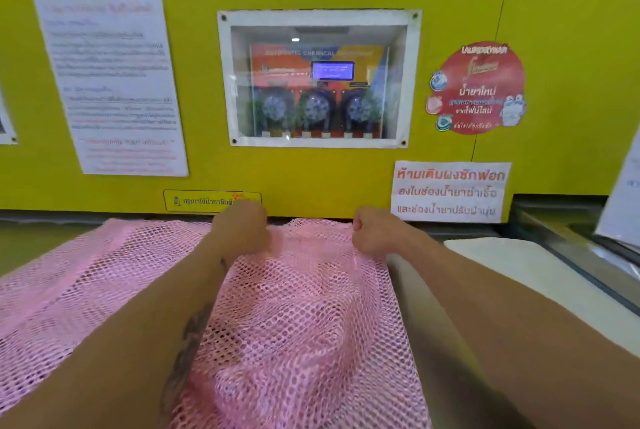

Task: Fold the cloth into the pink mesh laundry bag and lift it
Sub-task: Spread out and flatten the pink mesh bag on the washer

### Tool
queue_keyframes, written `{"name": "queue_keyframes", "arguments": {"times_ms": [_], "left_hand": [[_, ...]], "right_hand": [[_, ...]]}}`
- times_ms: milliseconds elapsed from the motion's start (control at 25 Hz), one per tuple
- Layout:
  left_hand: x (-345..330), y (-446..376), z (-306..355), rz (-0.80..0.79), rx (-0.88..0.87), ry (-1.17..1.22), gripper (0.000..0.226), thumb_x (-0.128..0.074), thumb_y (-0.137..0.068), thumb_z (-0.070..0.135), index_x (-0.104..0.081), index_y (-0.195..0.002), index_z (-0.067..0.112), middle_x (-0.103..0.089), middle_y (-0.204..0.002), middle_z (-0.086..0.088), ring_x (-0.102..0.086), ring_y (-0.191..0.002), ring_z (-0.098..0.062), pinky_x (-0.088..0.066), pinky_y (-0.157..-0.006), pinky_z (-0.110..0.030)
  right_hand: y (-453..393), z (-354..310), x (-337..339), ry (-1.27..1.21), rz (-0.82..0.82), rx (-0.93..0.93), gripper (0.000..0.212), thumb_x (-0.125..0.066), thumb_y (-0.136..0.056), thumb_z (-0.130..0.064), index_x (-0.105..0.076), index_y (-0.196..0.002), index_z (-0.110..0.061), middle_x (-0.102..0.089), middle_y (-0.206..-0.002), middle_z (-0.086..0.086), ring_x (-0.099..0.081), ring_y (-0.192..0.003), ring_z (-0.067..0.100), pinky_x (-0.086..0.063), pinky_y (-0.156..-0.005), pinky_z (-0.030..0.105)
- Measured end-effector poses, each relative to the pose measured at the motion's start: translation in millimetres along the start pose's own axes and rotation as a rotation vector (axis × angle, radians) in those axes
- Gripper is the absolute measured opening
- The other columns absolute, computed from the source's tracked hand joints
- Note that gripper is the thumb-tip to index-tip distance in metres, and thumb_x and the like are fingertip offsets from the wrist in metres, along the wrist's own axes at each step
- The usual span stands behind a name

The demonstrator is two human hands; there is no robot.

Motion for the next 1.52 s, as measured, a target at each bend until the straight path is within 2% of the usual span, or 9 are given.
{"name": "queue_keyframes", "arguments": {"times_ms": [120,320,480,680,840,1040,1160,1360,1520], "left_hand": [[11.0,-10.9,16.8,0.120,0.001,0.030,0.018,-0.057,-0.085,0.016,-0.065,-0.101,0.014,-0.066,-0.097,-0.010,-0.057,-0.079,-0.027,-0.049,-0.066,-0.036],[-12.0,2.8,33.9,-0.400,-0.146,0.245,0.056,-0.055,-0.094,0.033,-0.031,-0.143,0.020,-0.055,-0.125,-0.011,-0.059,-0.092,-0.026,-0.053,-0.075,-0.040],[20.1,38.2,29.2,-0.276,-0.272,0.236,0.038,-0.050,-0.096,0.022,-0.048,-0.133,0.025,-0.055,-0.132,-0.004,-0.056,-0.115,-0.024,-0.049,-0.093,-0.039],[77.7,137.4,35.2,-0.237,-0.335,0.286,0.008,-0.058,-0.091,0.028,-0.064,-0.088,0.032,-0.067,-0.089,0.015,-0.062,-0.084,-0.005,-0.046,-0.077,-0.024],[85.0,210.4,38.1,-0.410,-0.178,0.135,0.021,-0.058,-0.087,0.050,-0.064,-0.105,0.040,-0.063,-0.101,0.022,-0.060,-0.093,0.000,-0.048,-0.083,-0.024],[78.2,254.9,32.9,-0.497,-0.041,0.071,0.044,-0.053,-0.077,0.040,-0.057,-0.121,0.045,-0.050,-0.119,0.023,-0.048,-0.117,-0.004,-0.038,-0.105,-0.033],[83.1,266.2,23.2,-0.433,-0.008,0.036,0.041,-0.051,-0.071,0.035,-0.062,-0.110,0.042,-0.057,-0.118,0.019,-0.053,-0.112,-0.008,-0.043,-0.102,-0.038],[108.7,268.5,36.4,-0.140,-0.090,0.015,0.033,-0.051,-0.074,0.047,-0.063,-0.078,0.018,-0.062,-0.083,0.004,-0.056,-0.083,-0.019,-0.049,-0.084,-0.043],[119.9,293.8,84.0,-0.653,-0.188,0.307,0.036,-0.058,-0.082,0.053,-0.064,-0.078,0.017,-0.062,-0.066,0.006,-0.057,-0.067,-0.010,-0.047,-0.070,-0.035]], "right_hand": [[0.0,7.4,18.8,0.014,0.115,-0.033,0.015,-0.054,-0.086,-0.014,-0.060,-0.097,-0.006,-0.064,-0.092,0.012,-0.060,-0.081,0.028,-0.045,-0.065,0.034],[7.2,18.4,20.0,0.208,0.097,-0.053,0.008,-0.057,-0.083,-0.018,-0.059,-0.081,-0.011,-0.064,-0.090,0.012,-0.061,-0.079,0.028,-0.051,-0.066,0.035],[28.0,5.0,41.6,0.226,0.026,0.105,0.020,-0.058,-0.088,-0.019,-0.072,-0.101,-0.013,-0.068,-0.100,0.003,-0.064,-0.090,0.022,-0.053,-0.074,0.035],[103.8,-34.6,41.2,0.120,-0.351,0.443,0.011,-0.066,-0.089,-0.014,-0.069,-0.089,-0.025,-0.070,-0.076,-0.009,-0.066,-0.072,0.008,-0.050,-0.069,0.032],[155.0,-68.3,27.3,0.065,-0.593,0.660,0.011,-0.072,-0.086,-0.018,-0.067,-0.094,-0.023,-0.069,-0.074,-0.009,-0.062,-0.069,0.007,-0.049,-0.071,0.041],[167.4,-78.9,-14.2,0.420,-0.452,0.753,0.037,-0.070,-0.079,-0.056,-0.052,-0.103,-0.035,-0.058,-0.093,-0.012,-0.057,-0.082,0.009,-0.048,-0.070,0.036],[166.2,-78.5,-26.5,0.420,-0.368,0.850,0.013,-0.061,-0.087,-0.040,-0.050,-0.090,-0.034,-0.055,-0.085,-0.010,-0.055,-0.079,0.014,-0.050,-0.070,0.039],[172.0,-76.4,-0.2,0.288,-0.201,0.996,0.019,-0.053,-0.083,-0.012,-0.052,-0.070,-0.026,-0.057,-0.068,-0.004,-0.053,-0.065,0.014,-0.047,-0.062,0.043],[166.0,-59.9,36.0,0.200,-0.563,0.785,0.027,-0.066,-0.084,-0.001,-0.071,-0.081,-0.028,-0.072,-0.078,-0.015,-0.065,-0.080,0.007,-0.052,-0.080,0.036]]}}
Point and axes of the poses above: each hand's wrist, its own y-axis away from the middle knuckle, its own x-axis out of the back of the hand, z = x × y, the point moved 4 cm from there along -y, towards the middle knuckle
